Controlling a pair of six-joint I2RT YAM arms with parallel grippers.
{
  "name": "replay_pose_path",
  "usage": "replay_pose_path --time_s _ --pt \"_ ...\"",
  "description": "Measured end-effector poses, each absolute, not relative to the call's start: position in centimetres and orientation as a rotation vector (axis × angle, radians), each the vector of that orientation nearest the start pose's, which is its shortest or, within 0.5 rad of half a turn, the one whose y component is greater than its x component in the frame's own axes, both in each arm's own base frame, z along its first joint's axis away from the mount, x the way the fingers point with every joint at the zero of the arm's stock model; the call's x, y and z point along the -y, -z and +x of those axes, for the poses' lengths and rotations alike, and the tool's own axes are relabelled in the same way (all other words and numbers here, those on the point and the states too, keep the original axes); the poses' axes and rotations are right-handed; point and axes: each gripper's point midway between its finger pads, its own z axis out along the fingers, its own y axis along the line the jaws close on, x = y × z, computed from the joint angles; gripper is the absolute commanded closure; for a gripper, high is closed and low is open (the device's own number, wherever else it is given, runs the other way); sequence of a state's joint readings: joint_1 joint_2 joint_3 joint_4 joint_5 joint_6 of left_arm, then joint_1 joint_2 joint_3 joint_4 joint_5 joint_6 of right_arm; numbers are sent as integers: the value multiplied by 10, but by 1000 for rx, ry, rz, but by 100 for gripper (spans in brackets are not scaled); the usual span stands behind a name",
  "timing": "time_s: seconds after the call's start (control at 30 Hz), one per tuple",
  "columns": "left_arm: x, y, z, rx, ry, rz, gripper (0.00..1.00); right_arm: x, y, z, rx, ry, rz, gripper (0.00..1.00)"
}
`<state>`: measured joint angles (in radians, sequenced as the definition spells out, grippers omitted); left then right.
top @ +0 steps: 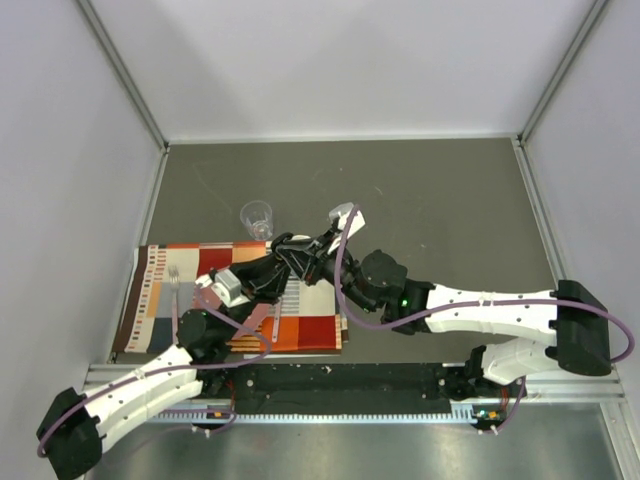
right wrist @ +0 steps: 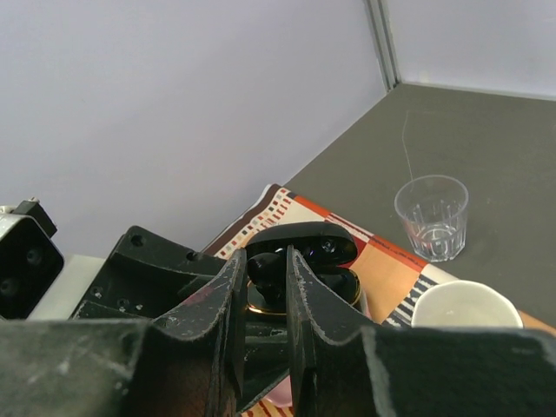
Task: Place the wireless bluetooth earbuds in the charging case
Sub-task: Place the earbud in the charging case.
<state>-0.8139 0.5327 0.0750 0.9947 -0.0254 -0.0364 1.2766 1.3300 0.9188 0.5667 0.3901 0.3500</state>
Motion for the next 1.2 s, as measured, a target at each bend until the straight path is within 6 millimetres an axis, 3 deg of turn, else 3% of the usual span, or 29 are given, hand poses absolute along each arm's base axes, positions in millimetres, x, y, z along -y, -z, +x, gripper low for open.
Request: replay_pose_path --time_s 0.3,0.43,0.63,0.7,0.87,0.93,1.2 --pt "195 -283 189 -991 758 375 100 -416 -317 180 -1497 -1012 -401 100" --pt "195 -281 189 -996 757 376 100 -416 -316 180 -1516 -986 -418 89" --pt "196 -280 189 -999 757 379 100 -416 -314 181 -1555 -953 -440 81" --pt "196 -280 189 -1000 758 382 100 -415 -315 181 -1573 -939 -451 70" --pt "197 -278 190 -1005 755 387 100 -415 -316 178 -1610 -927 -473 61" --pt "197 -276 190 -1012 754 391 100 -413 -316 177 -1616 -928 -473 53" --pt "198 -280 189 -999 759 393 100 -399 -337 172 -1581 -969 -437 42"
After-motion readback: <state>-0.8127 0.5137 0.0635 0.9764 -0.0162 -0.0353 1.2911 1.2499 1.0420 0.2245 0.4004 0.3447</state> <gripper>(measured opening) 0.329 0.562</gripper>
